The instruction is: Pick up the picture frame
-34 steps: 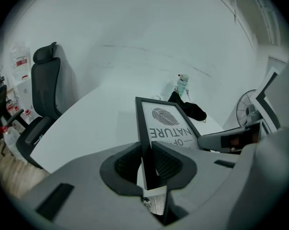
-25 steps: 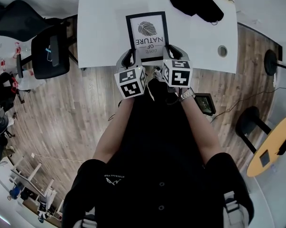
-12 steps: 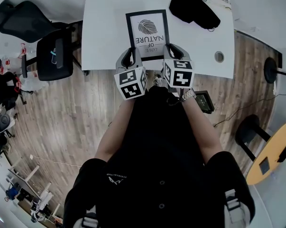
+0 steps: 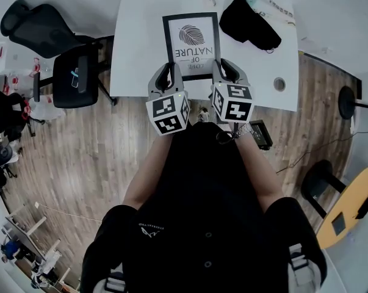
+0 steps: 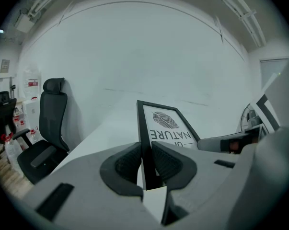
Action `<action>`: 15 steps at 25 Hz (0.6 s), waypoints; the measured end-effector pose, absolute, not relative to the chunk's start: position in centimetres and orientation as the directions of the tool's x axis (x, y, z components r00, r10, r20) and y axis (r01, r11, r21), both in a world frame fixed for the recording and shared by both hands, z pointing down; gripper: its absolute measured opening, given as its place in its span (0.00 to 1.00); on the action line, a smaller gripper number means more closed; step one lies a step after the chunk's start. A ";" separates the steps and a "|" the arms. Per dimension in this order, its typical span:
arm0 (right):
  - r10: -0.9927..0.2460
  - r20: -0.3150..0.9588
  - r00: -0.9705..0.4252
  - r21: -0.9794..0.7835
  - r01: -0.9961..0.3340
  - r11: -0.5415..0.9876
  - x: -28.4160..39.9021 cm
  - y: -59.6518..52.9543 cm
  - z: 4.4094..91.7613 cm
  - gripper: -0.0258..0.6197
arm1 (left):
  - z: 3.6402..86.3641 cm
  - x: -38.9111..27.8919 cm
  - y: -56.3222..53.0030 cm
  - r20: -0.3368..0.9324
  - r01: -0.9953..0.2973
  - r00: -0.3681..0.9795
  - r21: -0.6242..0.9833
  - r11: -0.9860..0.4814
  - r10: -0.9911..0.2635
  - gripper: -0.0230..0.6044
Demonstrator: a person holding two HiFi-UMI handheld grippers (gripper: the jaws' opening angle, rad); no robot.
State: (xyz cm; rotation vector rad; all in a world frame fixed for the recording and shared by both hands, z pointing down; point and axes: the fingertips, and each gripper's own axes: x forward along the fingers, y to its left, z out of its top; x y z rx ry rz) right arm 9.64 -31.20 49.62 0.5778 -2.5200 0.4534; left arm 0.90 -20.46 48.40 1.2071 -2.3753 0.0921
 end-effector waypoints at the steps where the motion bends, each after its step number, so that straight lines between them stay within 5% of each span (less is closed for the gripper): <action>1: -0.315 0.532 -0.786 -0.200 -0.478 0.855 9.5 -31.3 48.9 0.14 | 47.7 0.8 -20.5 0.422 -0.780 -0.508 0.146 0.609 -0.751 0.15; 15: -0.402 0.311 -0.861 -0.169 -0.467 0.868 9.3 -31.1 38.2 0.14 | 37.1 0.7 -20.1 0.179 -0.812 -0.551 0.107 0.573 -0.815 0.15</action>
